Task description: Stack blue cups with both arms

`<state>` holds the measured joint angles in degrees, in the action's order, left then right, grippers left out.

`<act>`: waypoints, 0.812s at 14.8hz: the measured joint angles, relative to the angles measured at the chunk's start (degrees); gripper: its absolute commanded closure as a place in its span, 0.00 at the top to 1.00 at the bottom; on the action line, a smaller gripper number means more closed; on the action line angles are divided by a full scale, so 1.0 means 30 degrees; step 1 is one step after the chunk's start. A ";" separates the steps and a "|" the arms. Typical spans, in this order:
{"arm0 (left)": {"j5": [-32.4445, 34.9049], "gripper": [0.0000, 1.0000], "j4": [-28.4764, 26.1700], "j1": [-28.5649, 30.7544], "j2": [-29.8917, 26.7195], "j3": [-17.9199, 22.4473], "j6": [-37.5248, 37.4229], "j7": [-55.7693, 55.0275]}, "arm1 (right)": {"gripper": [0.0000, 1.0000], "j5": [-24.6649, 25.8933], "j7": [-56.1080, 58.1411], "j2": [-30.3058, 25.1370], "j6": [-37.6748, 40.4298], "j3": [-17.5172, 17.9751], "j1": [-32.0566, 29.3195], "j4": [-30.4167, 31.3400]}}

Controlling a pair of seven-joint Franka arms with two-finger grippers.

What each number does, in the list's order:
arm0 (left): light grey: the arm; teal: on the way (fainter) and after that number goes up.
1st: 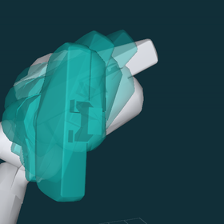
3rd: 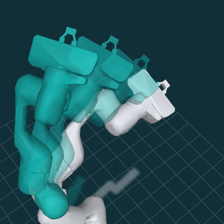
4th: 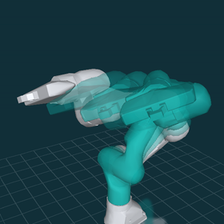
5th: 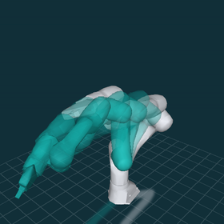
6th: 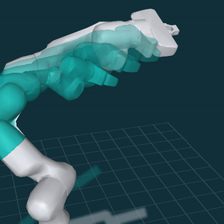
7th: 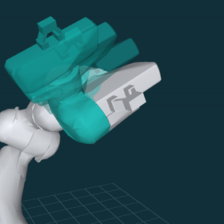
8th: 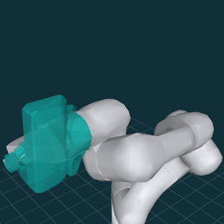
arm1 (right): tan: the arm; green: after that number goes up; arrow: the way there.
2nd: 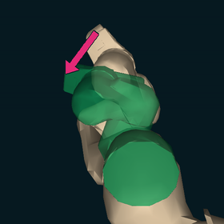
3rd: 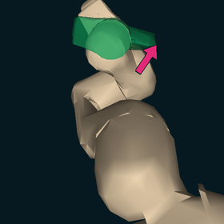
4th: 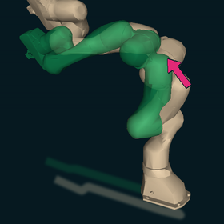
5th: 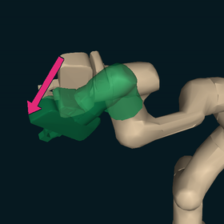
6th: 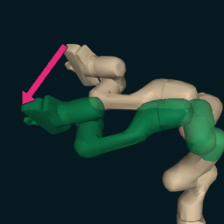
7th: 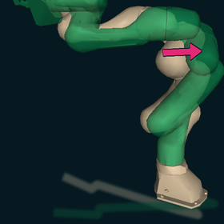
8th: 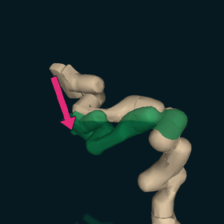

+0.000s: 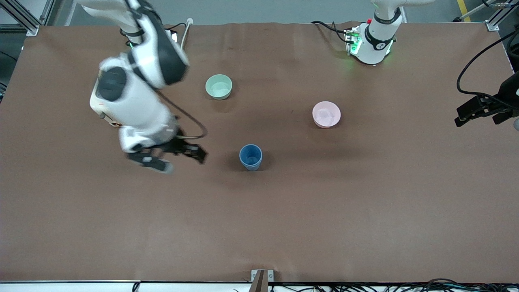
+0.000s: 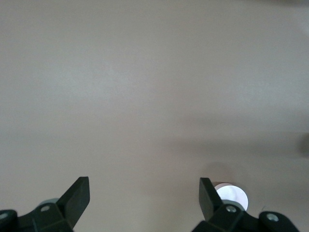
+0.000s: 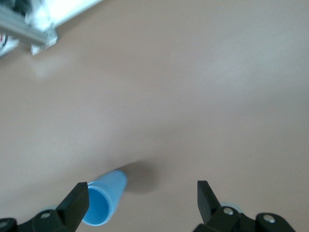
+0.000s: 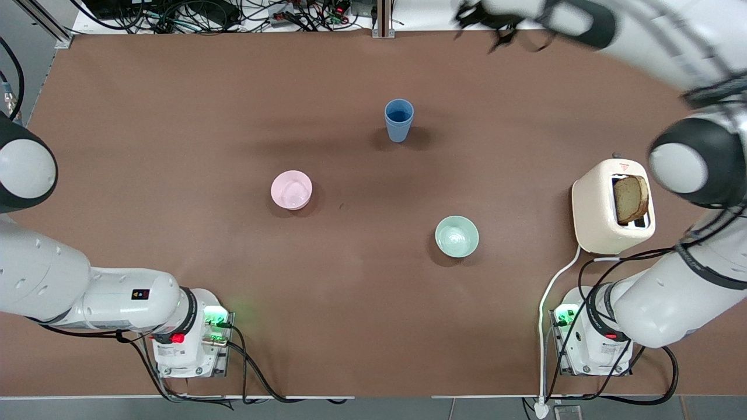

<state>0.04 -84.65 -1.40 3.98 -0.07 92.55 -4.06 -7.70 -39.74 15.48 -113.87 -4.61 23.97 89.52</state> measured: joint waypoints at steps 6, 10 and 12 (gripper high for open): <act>-0.0051 1.00 -0.0062 -0.0026 0.0008 -0.0021 0.0028 0.0010 | 1.00 0.2655 0.6020 -0.2957 0.3707 -0.0056 -0.6008 0.0082; -0.0051 1.00 -0.0076 -0.0045 0.0011 -0.0062 0.0028 0.0010 | 1.00 0.2754 0.9261 -0.4067 0.5946 -0.0031 -0.8061 -0.0325; -0.0051 1.00 -0.0079 -0.0046 0.0012 -0.0064 0.0028 0.0010 | 1.00 0.2753 0.9625 -0.4807 0.7817 0.0025 -0.8175 -0.0827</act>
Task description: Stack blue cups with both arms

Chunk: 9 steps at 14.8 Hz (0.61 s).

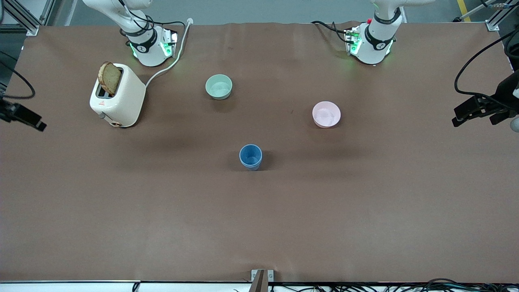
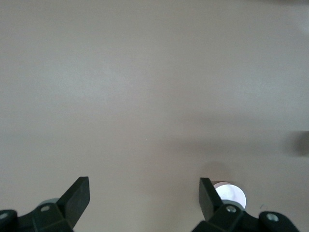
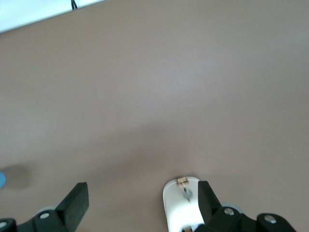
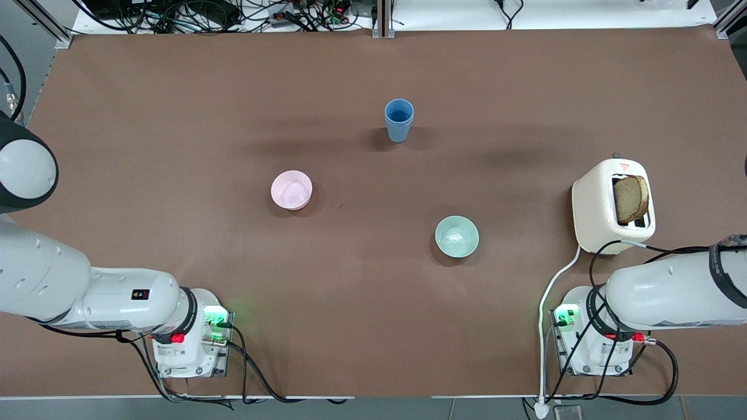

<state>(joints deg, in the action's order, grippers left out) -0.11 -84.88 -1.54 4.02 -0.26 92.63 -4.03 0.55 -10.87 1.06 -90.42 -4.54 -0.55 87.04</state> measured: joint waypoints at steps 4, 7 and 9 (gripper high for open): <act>0.0000 1.00 -0.0001 0.0002 0.0000 -0.0001 0.0000 0.0000 | 1.00 -0.0002 0.0813 -0.1188 0.2577 0.0548 0.0092 -0.0431; 0.0000 1.00 -0.0003 0.0000 0.0000 -0.0002 0.0000 0.0001 | 1.00 -0.0002 0.2788 -0.1300 0.3282 0.0589 0.0086 -0.0566; 0.0000 1.00 -0.0005 0.0000 0.0000 -0.0003 -0.0001 0.0001 | 1.00 -0.0002 0.3676 -0.1300 0.3470 0.0517 0.0060 -0.0592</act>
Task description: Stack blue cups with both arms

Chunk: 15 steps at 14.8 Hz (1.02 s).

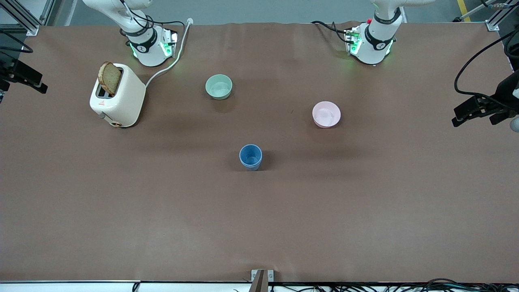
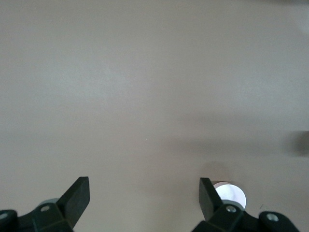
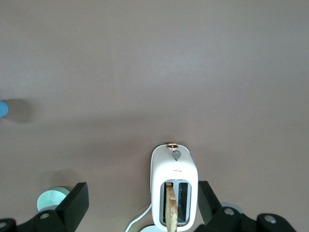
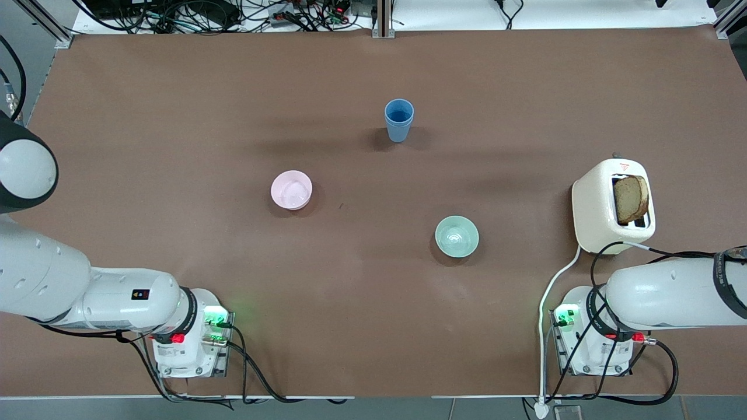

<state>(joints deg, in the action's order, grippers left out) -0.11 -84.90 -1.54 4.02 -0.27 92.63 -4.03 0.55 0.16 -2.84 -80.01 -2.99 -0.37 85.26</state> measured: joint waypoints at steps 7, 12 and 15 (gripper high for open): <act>0.0000 1.00 -0.0004 -0.0003 0.0000 -0.0001 0.0000 0.0000 | 1.00 -0.0119 0.0871 0.0000 0.0420 -0.0033 -0.0003 -0.0008; 0.0000 1.00 -0.0004 -0.0003 0.0000 -0.0001 0.0000 0.0000 | 1.00 -0.0129 0.0938 0.0002 0.0420 -0.0057 -0.0003 -0.0007; 0.0000 1.00 -0.0005 -0.0003 0.0000 -0.0002 0.0000 -0.0001 | 1.00 -0.0130 0.0947 0.0012 0.0417 -0.0079 -0.0003 -0.0007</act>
